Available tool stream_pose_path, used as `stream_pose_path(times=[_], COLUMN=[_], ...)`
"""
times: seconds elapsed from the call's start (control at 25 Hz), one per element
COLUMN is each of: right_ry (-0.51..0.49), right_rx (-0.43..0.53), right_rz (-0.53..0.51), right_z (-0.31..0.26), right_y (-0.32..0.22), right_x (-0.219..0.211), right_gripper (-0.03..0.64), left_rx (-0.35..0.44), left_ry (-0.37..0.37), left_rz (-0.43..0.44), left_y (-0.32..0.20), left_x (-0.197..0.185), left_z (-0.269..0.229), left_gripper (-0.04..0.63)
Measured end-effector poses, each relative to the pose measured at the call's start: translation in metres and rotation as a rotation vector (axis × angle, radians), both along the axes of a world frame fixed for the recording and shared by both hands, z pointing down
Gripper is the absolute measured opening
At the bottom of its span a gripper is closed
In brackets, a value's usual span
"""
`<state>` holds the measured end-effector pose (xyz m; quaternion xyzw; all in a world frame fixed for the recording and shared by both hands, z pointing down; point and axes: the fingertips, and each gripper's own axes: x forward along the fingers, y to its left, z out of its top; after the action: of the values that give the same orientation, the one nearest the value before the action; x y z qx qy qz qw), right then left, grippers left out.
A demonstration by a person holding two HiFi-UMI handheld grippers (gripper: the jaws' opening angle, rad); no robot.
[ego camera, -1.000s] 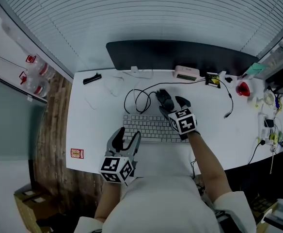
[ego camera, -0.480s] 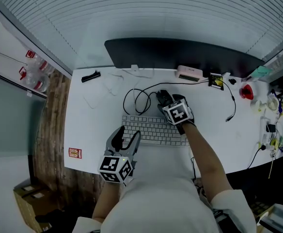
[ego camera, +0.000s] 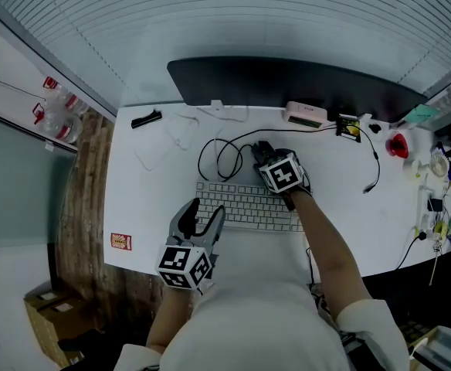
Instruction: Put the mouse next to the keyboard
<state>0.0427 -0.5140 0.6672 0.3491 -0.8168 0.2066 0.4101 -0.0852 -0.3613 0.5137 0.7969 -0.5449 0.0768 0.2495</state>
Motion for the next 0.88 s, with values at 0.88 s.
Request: stream_pose_path(times=[0.88], right_ry=[0.042], right_rx=[0.128], right_rz=[0.123], right_z=[-0.051], right_y=[0.012], right_x=[0.07], right_gripper=[0.293], left_rx=[0.053], left_ry=[0.014], left_rz=[0.055], left_y=[0.02], left_x=[0.006], left_z=[-0.021], left_gripper=[0.259])
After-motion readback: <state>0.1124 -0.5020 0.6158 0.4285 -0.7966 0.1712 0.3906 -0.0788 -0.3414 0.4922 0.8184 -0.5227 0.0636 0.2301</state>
